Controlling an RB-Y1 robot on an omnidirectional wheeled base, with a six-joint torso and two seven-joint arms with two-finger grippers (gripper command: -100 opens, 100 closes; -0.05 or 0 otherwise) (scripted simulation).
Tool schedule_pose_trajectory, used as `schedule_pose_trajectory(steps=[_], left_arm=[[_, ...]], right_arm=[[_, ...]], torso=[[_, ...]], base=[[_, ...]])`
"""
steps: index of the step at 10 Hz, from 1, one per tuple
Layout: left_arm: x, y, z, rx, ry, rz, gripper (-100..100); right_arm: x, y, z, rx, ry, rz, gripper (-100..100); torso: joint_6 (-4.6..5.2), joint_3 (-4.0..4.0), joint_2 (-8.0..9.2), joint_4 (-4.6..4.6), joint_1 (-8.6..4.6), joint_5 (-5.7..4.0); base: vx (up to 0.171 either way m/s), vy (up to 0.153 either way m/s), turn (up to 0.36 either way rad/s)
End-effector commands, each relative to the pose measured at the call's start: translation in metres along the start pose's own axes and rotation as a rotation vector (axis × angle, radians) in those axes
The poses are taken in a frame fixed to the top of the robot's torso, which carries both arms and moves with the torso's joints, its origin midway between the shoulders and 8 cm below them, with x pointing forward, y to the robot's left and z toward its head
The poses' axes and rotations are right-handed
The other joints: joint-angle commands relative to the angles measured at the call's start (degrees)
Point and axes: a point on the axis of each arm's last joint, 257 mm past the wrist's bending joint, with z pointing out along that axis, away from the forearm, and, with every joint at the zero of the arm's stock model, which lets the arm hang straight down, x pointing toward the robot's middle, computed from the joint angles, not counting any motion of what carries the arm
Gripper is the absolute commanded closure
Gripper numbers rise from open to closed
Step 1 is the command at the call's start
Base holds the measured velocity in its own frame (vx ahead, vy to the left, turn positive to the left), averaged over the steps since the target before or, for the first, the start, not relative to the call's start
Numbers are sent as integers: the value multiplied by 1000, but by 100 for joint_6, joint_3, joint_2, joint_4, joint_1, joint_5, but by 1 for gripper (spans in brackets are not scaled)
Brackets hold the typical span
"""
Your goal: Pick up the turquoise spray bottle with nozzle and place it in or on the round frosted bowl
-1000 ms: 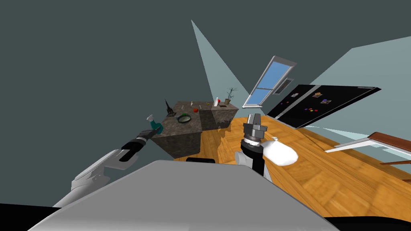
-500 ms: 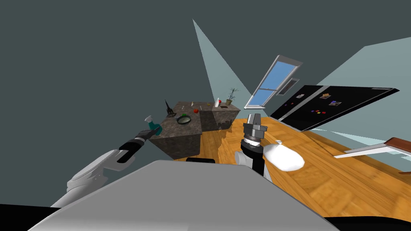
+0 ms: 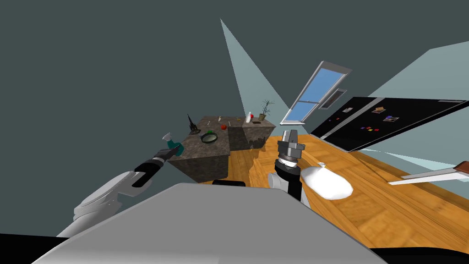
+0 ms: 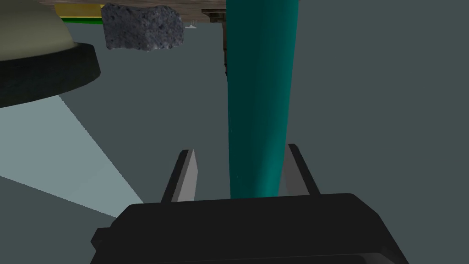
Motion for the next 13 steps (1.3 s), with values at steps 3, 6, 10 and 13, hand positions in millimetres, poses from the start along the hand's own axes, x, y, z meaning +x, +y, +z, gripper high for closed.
schedule_pose_trajectory(steps=[3,6,10,13], left_arm=[[0,0,0,-1,0,3,100],[-1,-2,1,-7,-4,0,100],[-1,-6,1,-25,-7,-2,100],[0,-9,2,-38,-2,-6,100]], right_arm=[[0,0,0,0,0,0,0],[0,0,0,0,0,0,0],[0,0,0,0,0,0,0],[0,0,0,0,0,0,0]], torso=[[1,3,4,1,4,5],[0,4,6,2,5,4],[-2,20,36,6,14,9],[-4,15,31,1,9,10]], base=[[0,0,0],[-13,6,-21],[-66,28,-51],[-54,16,-46]])
